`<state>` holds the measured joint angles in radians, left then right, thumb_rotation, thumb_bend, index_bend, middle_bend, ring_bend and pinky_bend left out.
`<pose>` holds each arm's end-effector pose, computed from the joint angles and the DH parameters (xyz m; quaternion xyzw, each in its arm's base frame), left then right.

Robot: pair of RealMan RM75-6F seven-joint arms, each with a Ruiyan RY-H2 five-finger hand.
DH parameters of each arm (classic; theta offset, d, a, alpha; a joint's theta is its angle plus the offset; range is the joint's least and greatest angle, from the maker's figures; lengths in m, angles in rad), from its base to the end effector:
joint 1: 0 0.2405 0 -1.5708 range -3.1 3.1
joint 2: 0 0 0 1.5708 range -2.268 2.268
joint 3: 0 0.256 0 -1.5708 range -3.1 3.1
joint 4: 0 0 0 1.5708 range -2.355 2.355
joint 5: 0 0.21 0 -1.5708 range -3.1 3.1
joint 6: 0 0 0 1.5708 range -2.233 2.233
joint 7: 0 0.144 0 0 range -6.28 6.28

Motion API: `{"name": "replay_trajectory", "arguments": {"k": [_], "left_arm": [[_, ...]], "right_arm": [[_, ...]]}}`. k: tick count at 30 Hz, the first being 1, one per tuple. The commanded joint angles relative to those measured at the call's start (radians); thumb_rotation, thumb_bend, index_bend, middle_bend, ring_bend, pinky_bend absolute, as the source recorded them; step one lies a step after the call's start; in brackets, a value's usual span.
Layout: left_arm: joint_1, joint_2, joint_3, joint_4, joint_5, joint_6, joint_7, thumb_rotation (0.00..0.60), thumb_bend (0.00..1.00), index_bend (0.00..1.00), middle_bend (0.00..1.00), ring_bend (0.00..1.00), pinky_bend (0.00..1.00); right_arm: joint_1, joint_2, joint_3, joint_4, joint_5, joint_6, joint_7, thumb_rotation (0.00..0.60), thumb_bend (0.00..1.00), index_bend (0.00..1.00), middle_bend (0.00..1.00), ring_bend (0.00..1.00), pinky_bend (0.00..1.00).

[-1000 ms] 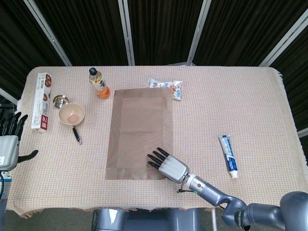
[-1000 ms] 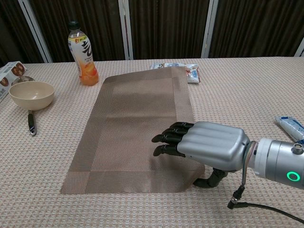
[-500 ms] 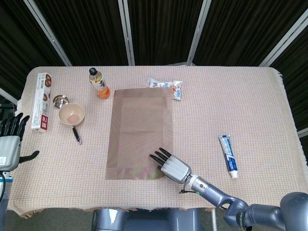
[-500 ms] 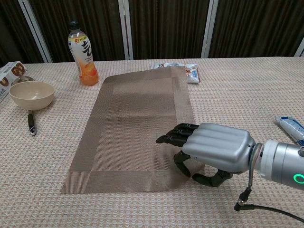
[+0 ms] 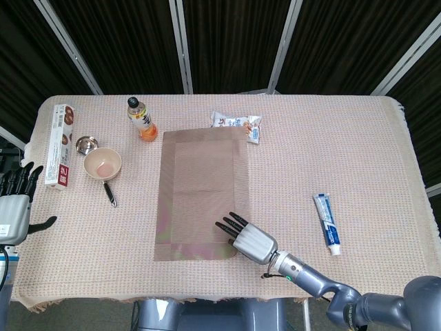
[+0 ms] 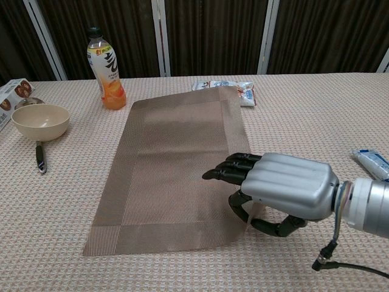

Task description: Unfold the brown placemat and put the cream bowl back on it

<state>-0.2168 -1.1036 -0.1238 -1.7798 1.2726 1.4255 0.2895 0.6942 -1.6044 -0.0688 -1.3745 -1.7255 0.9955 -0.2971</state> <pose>-0.2768 0.2290 0.1599 -0.5874 -0.3674 -0.3505 0.6302 -0.1546 -0.2581 -0.0632 0.8854 -0.1508 0.3485 0.2680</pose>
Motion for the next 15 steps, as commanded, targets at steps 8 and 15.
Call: {"name": "replay_trajectory", "arguments": {"k": [8,15], "left_arm": [[0.0,0.001,0.002,-0.004,0.007,-0.002,-0.002,0.6,0.0,0.0,0.0,0.0,0.0],[0.0,-0.002,0.008,-0.014,0.018,-0.004,0.006,0.6,0.0,0.0,0.0,0.0,0.0]], "right_arm": [[-0.064,0.211,-0.158,-0.048,-0.256,0.275,0.067,0.6,0.4,0.76,0.02,0.0,0.0],[-0.11,0.378,-0.26,0.11,-0.472,0.519,0.043,0.6,0.4,0.77,0.04,0.0,0.0]]}}
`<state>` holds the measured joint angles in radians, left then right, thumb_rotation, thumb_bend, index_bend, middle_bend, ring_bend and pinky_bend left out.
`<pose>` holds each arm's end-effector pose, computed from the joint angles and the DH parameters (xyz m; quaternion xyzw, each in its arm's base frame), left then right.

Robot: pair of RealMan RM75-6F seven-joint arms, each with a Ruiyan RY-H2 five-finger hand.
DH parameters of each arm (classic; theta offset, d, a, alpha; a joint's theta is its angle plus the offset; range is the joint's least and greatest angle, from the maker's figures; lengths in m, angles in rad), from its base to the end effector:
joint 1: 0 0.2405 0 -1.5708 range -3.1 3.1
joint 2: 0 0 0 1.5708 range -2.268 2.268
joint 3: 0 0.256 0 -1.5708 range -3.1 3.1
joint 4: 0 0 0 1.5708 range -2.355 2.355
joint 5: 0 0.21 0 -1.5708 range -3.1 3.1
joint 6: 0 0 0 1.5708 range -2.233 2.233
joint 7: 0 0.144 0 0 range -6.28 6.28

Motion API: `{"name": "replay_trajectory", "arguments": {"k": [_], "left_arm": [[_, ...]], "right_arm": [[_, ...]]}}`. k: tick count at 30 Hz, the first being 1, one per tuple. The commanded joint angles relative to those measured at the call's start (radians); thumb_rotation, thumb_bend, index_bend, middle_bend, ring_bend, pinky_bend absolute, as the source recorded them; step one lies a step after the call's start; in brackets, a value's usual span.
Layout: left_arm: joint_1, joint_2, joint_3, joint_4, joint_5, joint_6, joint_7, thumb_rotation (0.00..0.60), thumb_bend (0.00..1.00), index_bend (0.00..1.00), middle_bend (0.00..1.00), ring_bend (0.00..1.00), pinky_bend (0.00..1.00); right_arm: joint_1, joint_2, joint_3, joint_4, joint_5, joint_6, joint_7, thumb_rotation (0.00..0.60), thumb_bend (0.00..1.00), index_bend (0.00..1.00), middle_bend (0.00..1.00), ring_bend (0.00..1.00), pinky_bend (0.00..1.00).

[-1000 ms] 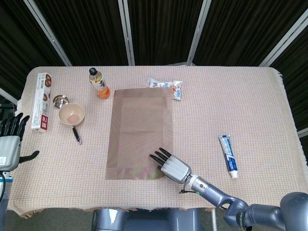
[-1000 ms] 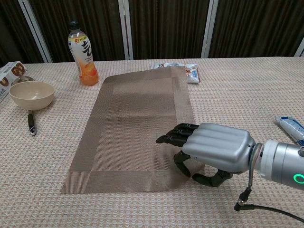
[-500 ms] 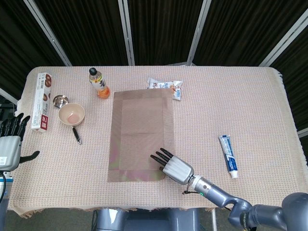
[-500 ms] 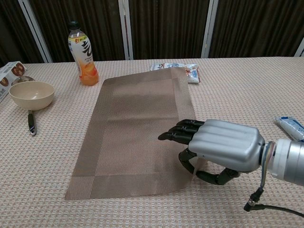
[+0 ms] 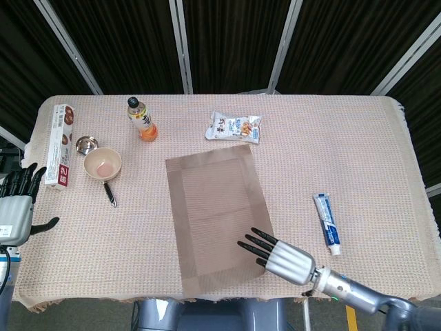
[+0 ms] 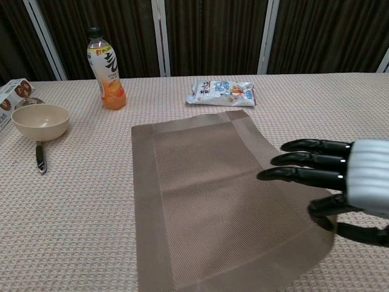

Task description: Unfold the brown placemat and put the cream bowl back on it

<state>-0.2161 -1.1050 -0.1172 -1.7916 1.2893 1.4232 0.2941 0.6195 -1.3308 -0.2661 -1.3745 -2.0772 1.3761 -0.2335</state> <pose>-0.2729 0.2271 0.1565 -0.5939 -0.3675 -0.3530 0.6226 -0.2068 -0.2142 0.0337 0.8903 -0.0180 0.3869 0.2394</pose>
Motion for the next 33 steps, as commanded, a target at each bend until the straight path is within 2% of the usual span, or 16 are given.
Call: {"name": "replay_trajectory", "arguments": {"k": [1,4,7,14,17,27,29,30,31,32,33], "left_arm": [[0.0,-0.001,0.002,-0.002,0.001,-0.001,0.003,0.6,0.0,0.0,0.0,0.0,0.0],[-0.001,-0.003,0.001,-0.001,-0.002,-0.003,0.007,0.6,0.0,0.0,0.0,0.0,0.0],[-0.002,-0.006,0.001,0.003,-0.006,-0.007,0.01,0.6,0.0,0.0,0.0,0.0,0.0],[-0.003,-0.012,0.0,0.009,-0.009,-0.009,0.018,0.6,0.0,0.0,0.0,0.0,0.0],[-0.005,-0.016,0.0,0.014,-0.016,-0.015,0.023,0.6,0.0,0.0,0.0,0.0,0.0],[-0.003,-0.019,-0.001,0.021,-0.026,-0.016,0.027,0.6,0.0,0.0,0.0,0.0,0.0],[-0.003,-0.021,0.0,0.024,-0.031,-0.02,0.027,0.6,0.0,0.0,0.0,0.0,0.0],[-0.003,-0.022,0.001,0.028,-0.033,-0.023,0.028,0.6,0.0,0.0,0.0,0.0,0.0],[-0.005,-0.023,0.001,0.031,-0.035,-0.027,0.029,0.6,0.0,0.0,0.0,0.0,0.0],[-0.005,-0.025,0.002,0.033,-0.036,-0.029,0.029,0.6,0.0,0.0,0.0,0.0,0.0],[-0.006,-0.025,0.002,0.035,-0.036,-0.031,0.029,0.6,0.0,0.0,0.0,0.0,0.0]], "right_arm": [[-0.04,0.118,-0.063,0.139,-0.134,0.162,-0.03,0.6,0.4,0.77,0.04,0.0,0.0],[-0.046,0.147,-0.048,0.268,-0.16,0.219,-0.061,0.6,0.4,0.77,0.05,0.0,0.0],[-0.038,0.139,-0.022,0.419,-0.156,0.237,-0.059,0.6,0.4,0.77,0.05,0.0,0.0],[0.008,0.026,0.039,0.697,-0.105,0.213,0.027,0.6,0.38,0.77,0.05,0.0,0.0],[0.045,-0.026,0.059,0.783,-0.103,0.208,0.028,0.6,0.36,0.77,0.05,0.0,0.0],[0.13,-0.152,0.095,0.958,-0.049,0.128,0.078,0.6,0.34,0.75,0.05,0.0,0.0],[0.139,-0.166,0.107,0.983,-0.03,0.115,0.083,0.6,0.32,0.43,0.05,0.0,0.0],[0.142,-0.172,0.113,0.994,-0.02,0.11,0.084,0.6,0.3,0.24,0.04,0.0,0.0],[0.144,-0.179,0.121,1.009,-0.004,0.105,0.083,0.6,0.27,0.11,0.03,0.0,0.0],[0.143,-0.182,0.128,1.016,0.008,0.102,0.083,0.6,0.19,0.05,0.02,0.0,0.0],[0.14,-0.185,0.135,1.019,0.021,0.099,0.088,0.6,0.1,0.05,0.01,0.0,0.0]]}}
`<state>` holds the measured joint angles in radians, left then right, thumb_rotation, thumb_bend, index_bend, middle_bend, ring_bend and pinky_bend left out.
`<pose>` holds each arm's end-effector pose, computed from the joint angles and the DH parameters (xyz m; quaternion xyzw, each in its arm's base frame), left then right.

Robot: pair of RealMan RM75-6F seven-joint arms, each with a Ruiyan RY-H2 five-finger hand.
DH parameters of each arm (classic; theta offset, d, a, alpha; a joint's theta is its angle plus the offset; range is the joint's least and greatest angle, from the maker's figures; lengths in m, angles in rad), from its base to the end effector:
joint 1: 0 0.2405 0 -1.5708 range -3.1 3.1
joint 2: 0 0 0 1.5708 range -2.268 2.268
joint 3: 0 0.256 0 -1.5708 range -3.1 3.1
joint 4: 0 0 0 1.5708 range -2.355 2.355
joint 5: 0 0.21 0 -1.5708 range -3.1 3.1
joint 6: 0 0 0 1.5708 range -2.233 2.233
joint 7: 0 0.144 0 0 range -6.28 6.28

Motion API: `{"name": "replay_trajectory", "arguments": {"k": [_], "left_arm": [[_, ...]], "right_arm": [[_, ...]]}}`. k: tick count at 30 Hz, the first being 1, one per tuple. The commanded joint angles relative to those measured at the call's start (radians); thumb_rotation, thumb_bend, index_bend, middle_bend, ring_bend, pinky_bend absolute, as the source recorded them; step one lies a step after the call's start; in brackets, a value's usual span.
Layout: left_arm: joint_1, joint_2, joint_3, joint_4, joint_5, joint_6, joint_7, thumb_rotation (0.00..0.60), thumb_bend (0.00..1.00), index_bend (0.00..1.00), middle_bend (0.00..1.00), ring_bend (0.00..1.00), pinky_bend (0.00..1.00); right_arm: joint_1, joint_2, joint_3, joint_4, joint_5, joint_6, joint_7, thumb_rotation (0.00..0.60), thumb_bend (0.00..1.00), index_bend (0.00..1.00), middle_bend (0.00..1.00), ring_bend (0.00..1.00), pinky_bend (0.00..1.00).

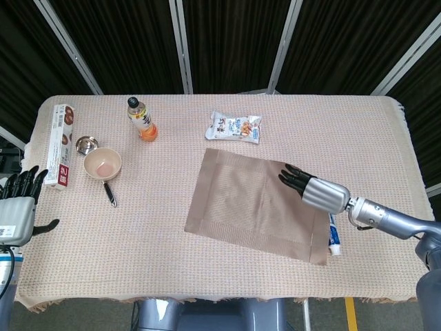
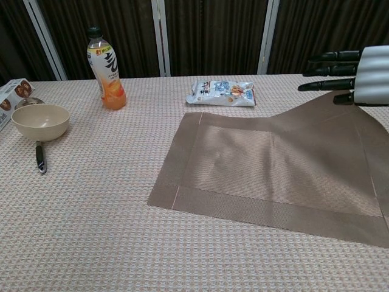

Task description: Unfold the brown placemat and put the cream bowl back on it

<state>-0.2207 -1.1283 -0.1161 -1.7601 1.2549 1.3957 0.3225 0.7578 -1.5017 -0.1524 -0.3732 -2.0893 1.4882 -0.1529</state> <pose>-0.2822 0.2289 0.1491 -0.5975 -0.3732 -0.3289 0.6289 -0.2553 -0.3805 0.1067 0.8503 0.2961 0.2086 0.3819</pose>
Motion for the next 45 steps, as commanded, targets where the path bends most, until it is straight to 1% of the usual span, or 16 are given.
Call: {"name": "replay_trajectory", "arguments": {"k": [1,3,6,9,13,14,16,18,20,21,22,26,29,33,38,45], "left_arm": [[-0.003,-0.003,0.002,0.006,-0.002,-0.006,0.001,0.6,0.0,0.0,0.0,0.0,0.0],[-0.004,-0.005,0.002,0.008,0.001,-0.008,0.001,0.6,0.0,0.0,0.0,0.0,0.0],[-0.006,-0.008,0.005,0.01,0.011,-0.011,-0.006,0.6,0.0,0.0,0.0,0.0,0.0],[-0.01,-0.011,0.011,0.015,0.036,-0.014,-0.018,0.6,0.0,0.0,0.0,0.0,0.0],[-0.018,-0.018,0.019,0.024,0.08,-0.015,-0.037,0.6,0.0,0.0,0.0,0.0,0.0],[-0.024,-0.022,0.023,0.029,0.109,-0.016,-0.052,0.6,0.0,0.0,0.0,0.0,0.0],[-0.041,-0.029,0.027,0.034,0.165,-0.02,-0.078,0.6,0.0,0.0,0.0,0.0,0.0],[-0.074,-0.042,0.037,0.068,0.258,-0.031,-0.116,0.6,0.0,0.0,0.0,0.0,0.0],[-0.116,-0.06,0.044,0.11,0.329,-0.058,-0.155,0.6,0.0,0.0,0.0,0.0,0.0],[-0.133,-0.068,0.046,0.123,0.349,-0.075,-0.168,0.6,0.0,0.0,0.0,0.0,0.0],[-0.142,-0.072,0.046,0.13,0.357,-0.083,-0.174,0.6,0.0,0.01,0.0,0.0,0.0],[-0.243,-0.141,0.048,0.194,0.429,-0.181,-0.225,0.6,0.0,0.04,0.0,0.0,0.0],[-0.292,-0.195,0.053,0.235,0.446,-0.24,-0.249,0.6,0.0,0.06,0.0,0.0,0.0],[-0.335,-0.262,0.062,0.289,0.457,-0.295,-0.254,0.6,0.01,0.09,0.0,0.0,0.0],[-0.381,-0.359,0.067,0.373,0.459,-0.346,-0.275,0.6,0.03,0.13,0.0,0.0,0.0],[-0.427,-0.497,0.081,0.526,0.469,-0.37,-0.317,0.6,0.03,0.16,0.0,0.0,0.0]], "right_arm": [[-0.006,-0.016,0.036,0.012,0.061,-0.021,0.028,0.6,0.05,0.0,0.0,0.0,0.0],[-0.023,-0.017,0.064,-0.005,0.108,-0.03,0.054,0.6,0.0,0.0,0.0,0.0,0.0],[-0.067,-0.009,0.126,-0.08,0.21,-0.035,0.138,0.6,0.0,0.0,0.0,0.0,0.0],[-0.132,0.027,0.194,-0.216,0.331,-0.042,0.21,0.6,0.0,0.0,0.0,0.0,0.0],[-0.197,0.086,0.231,-0.384,0.428,-0.065,0.256,0.6,0.0,0.0,0.0,0.0,0.0],[-0.234,0.119,0.243,-0.476,0.476,-0.076,0.297,0.6,0.0,0.0,0.0,0.0,0.0],[-0.275,0.166,0.247,-0.583,0.519,-0.085,0.335,0.6,0.0,0.0,0.0,0.0,0.0],[-0.334,0.264,0.241,-0.781,0.567,-0.089,0.331,0.6,0.0,0.0,0.0,0.0,0.0],[-0.387,0.36,0.23,-0.986,0.615,-0.093,0.283,0.6,0.0,0.0,0.0,0.0,0.0],[-0.406,0.39,0.226,-1.057,0.634,-0.091,0.265,0.6,0.0,0.0,0.0,0.0,0.0],[-0.414,0.403,0.224,-1.088,0.642,-0.09,0.255,0.6,0.0,0.0,0.0,0.0,0.0],[-0.498,0.476,0.2,-1.313,0.692,-0.034,0.181,0.6,0.0,0.0,0.0,0.0,0.0],[-0.538,0.489,0.182,-1.399,0.698,0.0,0.128,0.6,0.0,0.0,0.0,0.0,0.0],[-0.575,0.468,0.171,-1.45,0.699,0.036,0.108,0.6,0.0,0.0,0.0,0.0,0.0],[-0.607,0.414,0.159,-1.444,0.666,0.079,0.078,0.6,0.0,0.0,0.0,0.0,0.0],[-0.615,0.392,0.163,-1.417,0.67,0.061,0.059,0.6,0.0,0.0,0.0,0.0,0.0]]}}
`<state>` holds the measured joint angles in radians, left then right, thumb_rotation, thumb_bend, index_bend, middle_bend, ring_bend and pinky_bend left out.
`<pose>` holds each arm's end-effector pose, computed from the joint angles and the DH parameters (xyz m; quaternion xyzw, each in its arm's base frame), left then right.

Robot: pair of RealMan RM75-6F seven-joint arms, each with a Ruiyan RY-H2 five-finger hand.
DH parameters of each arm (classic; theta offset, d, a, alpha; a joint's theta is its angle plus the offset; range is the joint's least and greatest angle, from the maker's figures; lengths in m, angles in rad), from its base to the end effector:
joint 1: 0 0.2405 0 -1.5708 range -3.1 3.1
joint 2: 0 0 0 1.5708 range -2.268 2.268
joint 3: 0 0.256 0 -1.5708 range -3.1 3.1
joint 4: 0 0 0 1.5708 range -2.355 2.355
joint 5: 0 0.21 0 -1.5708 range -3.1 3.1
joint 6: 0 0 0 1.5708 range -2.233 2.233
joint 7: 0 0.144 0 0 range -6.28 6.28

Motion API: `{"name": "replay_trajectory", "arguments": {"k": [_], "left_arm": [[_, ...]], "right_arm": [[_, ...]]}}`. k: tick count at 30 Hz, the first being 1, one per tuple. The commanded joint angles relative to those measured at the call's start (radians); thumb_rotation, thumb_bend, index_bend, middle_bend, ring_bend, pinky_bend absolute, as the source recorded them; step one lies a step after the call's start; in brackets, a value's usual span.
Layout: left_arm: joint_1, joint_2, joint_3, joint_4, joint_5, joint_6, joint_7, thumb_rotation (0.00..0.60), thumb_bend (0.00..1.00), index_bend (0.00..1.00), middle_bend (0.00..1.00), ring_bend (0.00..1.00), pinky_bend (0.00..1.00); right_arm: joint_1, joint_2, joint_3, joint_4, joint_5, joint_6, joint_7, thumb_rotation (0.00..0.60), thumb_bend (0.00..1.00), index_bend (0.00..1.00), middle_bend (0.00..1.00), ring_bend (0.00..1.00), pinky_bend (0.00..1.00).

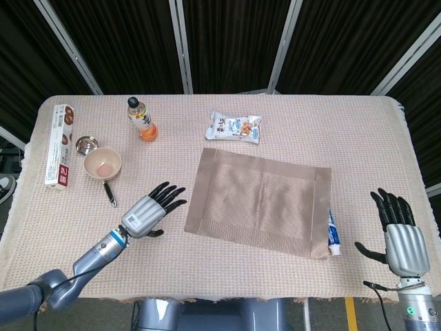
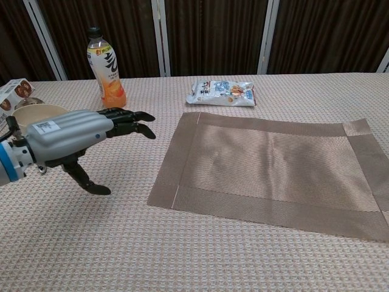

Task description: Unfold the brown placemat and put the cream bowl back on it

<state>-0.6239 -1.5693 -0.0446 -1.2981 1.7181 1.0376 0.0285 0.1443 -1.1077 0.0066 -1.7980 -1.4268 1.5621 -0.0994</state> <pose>-0.1770 0.2936 -0.0309 -0.8209 -0.2619 -0.4020 0.3096 -0.2743 -0.1853 0.1551 0.5678 -0.4026 0.4183 0.5835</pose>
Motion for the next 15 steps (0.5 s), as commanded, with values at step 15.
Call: {"name": "replay_trajectory", "arguments": {"k": [15], "left_arm": [[-0.068,-0.175,0.022,0.215,-0.015,-0.021,-0.078,0.6,0.03,0.16,0.0,0.0,0.0]], "right_arm": [[-0.009,0.001,0.03,0.017,0.022,-0.047,0.037,0.6,0.0,0.0,0.0,0.0,0.0]]}}
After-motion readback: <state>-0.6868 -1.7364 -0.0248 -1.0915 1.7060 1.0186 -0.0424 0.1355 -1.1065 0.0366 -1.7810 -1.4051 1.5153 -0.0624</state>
